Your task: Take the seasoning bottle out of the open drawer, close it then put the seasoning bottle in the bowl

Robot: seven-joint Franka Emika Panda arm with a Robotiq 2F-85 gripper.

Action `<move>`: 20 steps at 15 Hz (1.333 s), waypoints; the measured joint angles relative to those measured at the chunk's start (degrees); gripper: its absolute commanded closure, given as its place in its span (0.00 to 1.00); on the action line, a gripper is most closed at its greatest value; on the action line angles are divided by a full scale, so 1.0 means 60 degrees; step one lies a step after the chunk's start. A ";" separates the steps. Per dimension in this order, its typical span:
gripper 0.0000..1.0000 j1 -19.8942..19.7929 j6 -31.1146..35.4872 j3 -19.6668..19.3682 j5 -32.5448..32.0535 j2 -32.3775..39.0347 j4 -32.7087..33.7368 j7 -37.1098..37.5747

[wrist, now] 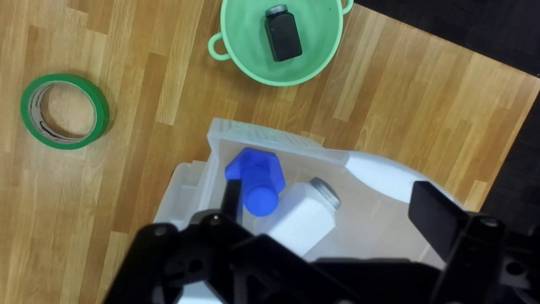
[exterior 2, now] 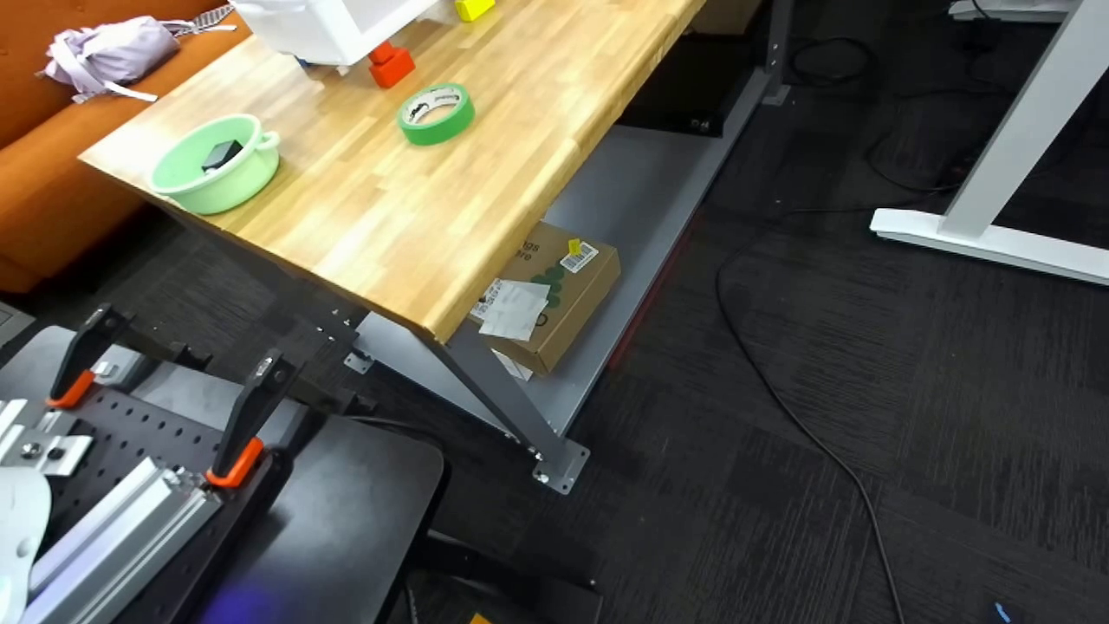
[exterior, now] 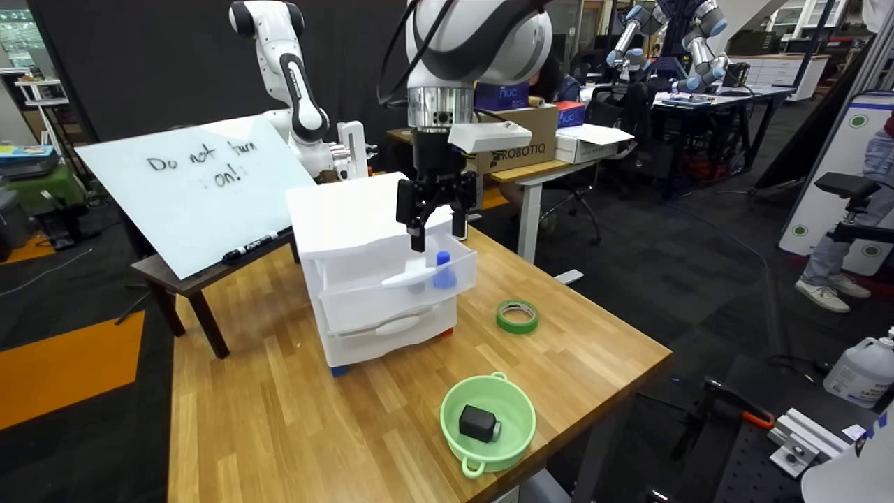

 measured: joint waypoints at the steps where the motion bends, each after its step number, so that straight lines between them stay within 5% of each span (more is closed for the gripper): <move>1: 0.00 -0.0014 -0.0001 -0.0008 0.0000 0.0000 0.0000 0.0000; 20: 0.00 -0.0124 -0.0640 -0.0065 0.0205 0.1161 0.1098 -0.0547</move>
